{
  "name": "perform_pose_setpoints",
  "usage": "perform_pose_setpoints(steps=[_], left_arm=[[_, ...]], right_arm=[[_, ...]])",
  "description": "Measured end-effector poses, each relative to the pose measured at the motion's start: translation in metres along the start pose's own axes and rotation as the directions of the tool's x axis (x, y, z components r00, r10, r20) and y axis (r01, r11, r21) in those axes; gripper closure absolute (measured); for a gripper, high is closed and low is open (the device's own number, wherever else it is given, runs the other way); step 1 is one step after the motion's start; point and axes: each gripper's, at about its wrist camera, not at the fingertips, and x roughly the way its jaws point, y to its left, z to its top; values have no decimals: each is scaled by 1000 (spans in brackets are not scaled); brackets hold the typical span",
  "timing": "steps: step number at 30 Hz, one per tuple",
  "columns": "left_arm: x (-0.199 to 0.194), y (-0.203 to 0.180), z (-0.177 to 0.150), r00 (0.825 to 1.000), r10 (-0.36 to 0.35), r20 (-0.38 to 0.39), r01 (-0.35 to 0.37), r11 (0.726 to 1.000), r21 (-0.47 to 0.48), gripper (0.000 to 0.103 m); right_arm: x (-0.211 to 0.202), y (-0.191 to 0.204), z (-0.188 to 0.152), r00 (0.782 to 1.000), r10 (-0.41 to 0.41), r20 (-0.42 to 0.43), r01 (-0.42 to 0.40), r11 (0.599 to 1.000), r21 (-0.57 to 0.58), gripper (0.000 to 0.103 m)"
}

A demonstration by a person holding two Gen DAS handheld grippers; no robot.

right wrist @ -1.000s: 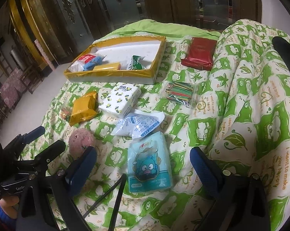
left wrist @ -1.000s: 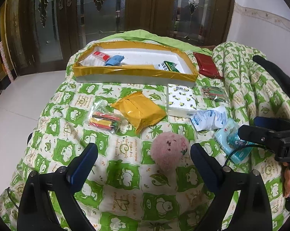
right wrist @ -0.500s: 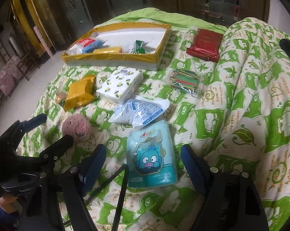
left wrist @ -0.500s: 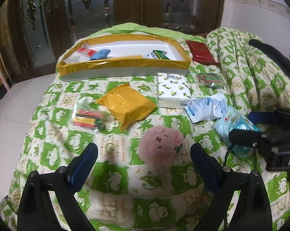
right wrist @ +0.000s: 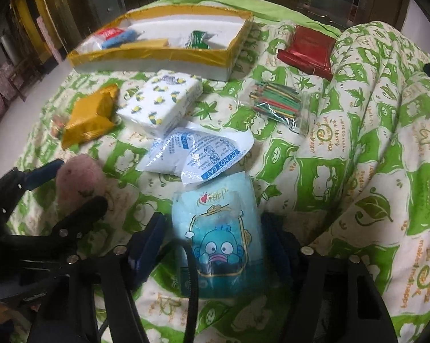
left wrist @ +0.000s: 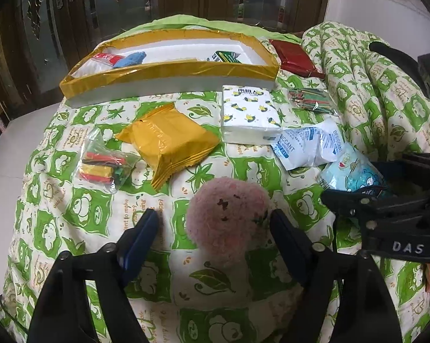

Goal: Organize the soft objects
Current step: 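Grasp the pink fluffy ball with the left gripper while the right grasps the blue cartoon tissue pack, then carry the pink ball and blue tissue pack over the tray with both grippers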

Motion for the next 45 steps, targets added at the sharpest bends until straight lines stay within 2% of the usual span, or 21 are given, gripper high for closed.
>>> perform_pose_setpoints(steps=[3, 5, 6, 10, 12, 24, 25, 26, 30, 34, 39, 45], left_arm=[[1, 0, 0, 1000, -5, -3, 5, 1000, -2, 35], [0, 1, 0, 1000, -18, 0, 18, 1000, -7, 43], [0, 2, -1, 1000, -30, 1, 30, 999, -13, 53], [-3, 6, -1, 998, -56, 2, 56, 998, -36, 58], [-4, 7, -1, 998, -64, 2, 64, 997, -42, 58], [1, 6, -1, 997, -75, -13, 74, 996, -47, 58], [1, 6, -1, 997, -76, -12, 75, 996, -48, 58], [0, 7, -1, 997, -78, -8, 78, 996, -50, 58], [-5, 11, -1, 995, -103, 7, 103, 992, -78, 63], [-13, 15, -1, 990, -135, 27, 137, 985, -103, 63], [-25, 15, -4, 986, -162, 44, 166, 980, -110, 63], [-26, 16, -5, 986, -159, 46, 164, 980, -114, 63]], right_arm=[[-2, -6, 1, 1000, 20, 10, -21, 1000, 23, 46], [-7, -16, 3, 997, 68, 29, -70, 995, 69, 52], [-10, -24, 4, 993, 110, 46, -115, 988, 106, 54], [-18, -54, 5, 960, 261, 106, -279, 931, 234, 77], [-17, -59, 6, 950, 294, 105, -312, 914, 260, 77], [-9, -49, 6, 959, 280, 50, -284, 929, 236, 76], [-9, -49, 6, 959, 280, 55, -285, 929, 237, 79], [-11, -50, 6, 957, 282, 65, -290, 927, 239, 87], [-23, -56, 6, 940, 312, 138, -338, 907, 253, 89], [-33, -62, 5, 924, 328, 196, -372, 891, 261, 88], [-47, -59, 6, 923, 292, 250, -348, 910, 224, 88], [-58, -41, 5, 920, 277, 276, -321, 938, 130, 88]])
